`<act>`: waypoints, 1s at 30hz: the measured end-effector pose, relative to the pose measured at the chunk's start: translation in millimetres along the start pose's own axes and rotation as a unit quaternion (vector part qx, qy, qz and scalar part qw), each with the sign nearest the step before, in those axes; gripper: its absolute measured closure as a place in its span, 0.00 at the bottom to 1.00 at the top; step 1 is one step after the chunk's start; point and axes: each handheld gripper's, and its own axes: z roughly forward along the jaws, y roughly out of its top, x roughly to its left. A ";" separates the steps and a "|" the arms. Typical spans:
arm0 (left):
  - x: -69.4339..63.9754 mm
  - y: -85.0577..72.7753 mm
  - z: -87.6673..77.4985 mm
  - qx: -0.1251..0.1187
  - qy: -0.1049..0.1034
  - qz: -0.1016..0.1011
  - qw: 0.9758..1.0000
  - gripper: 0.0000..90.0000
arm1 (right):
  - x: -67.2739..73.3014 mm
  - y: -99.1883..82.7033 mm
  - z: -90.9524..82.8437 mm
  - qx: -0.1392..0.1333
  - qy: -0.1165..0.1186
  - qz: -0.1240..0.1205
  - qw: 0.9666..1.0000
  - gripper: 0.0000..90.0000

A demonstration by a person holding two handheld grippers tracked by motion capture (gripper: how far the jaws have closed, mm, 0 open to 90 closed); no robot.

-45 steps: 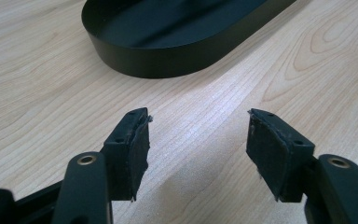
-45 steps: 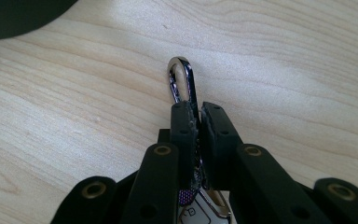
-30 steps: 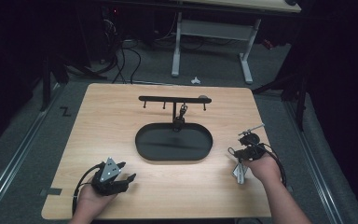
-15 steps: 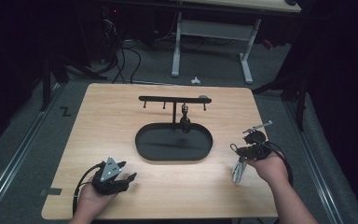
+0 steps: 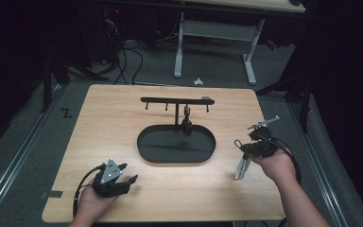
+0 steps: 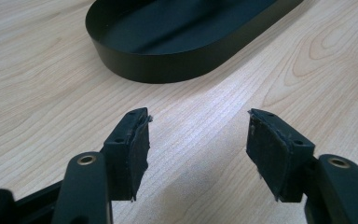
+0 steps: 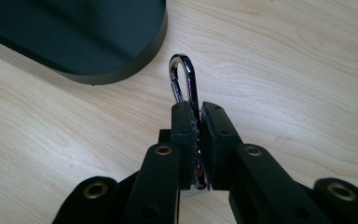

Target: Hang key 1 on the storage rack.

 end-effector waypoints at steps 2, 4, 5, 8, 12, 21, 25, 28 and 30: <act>-0.1 -0.3 0.0 0.000 0.000 0.000 1.000 0.44 | 1.8 3.1 -1.9 -0.001 -0.001 -0.006 1.000 0.93; 0.2 -1.2 -1.1 0.001 0.001 -0.001 1.000 0.44 | 5.2 8.1 -3.9 -0.002 -0.001 -0.010 1.000 0.93; 0.2 -1.2 -1.1 0.001 0.001 -0.001 1.000 0.44 | 5.2 8.1 -3.9 -0.002 -0.001 -0.010 1.000 0.93; 0.9 -2.3 -2.7 -0.002 0.003 -0.005 1.000 0.44 | 8.2 13.3 -4.9 -0.004 -0.001 -0.016 1.000 0.93; 2.4 -3.6 -4.8 -0.002 0.005 -0.007 1.000 0.44 | 12.5 20.4 -5.8 -0.006 0.000 -0.021 1.000 0.93; 3.2 -6.1 -7.3 -0.003 0.005 -0.012 1.000 0.44 | 21.9 32.6 -2.6 -0.009 0.008 -0.032 0.999 0.93; 5.2 -7.1 -9.0 -0.006 0.005 -0.015 1.000 0.44 | 26.1 37.5 0.6 -0.005 0.011 -0.036 0.999 0.93; 5.6 -6.8 -9.8 -0.010 0.006 -0.016 1.000 0.44 | 28.8 41.9 0.8 -0.008 0.010 -0.038 0.999 0.93; 5.6 -6.1 -10.2 -0.011 0.005 -0.015 1.000 0.44 | 33.3 45.9 0.0 -0.011 0.011 -0.042 0.999 0.93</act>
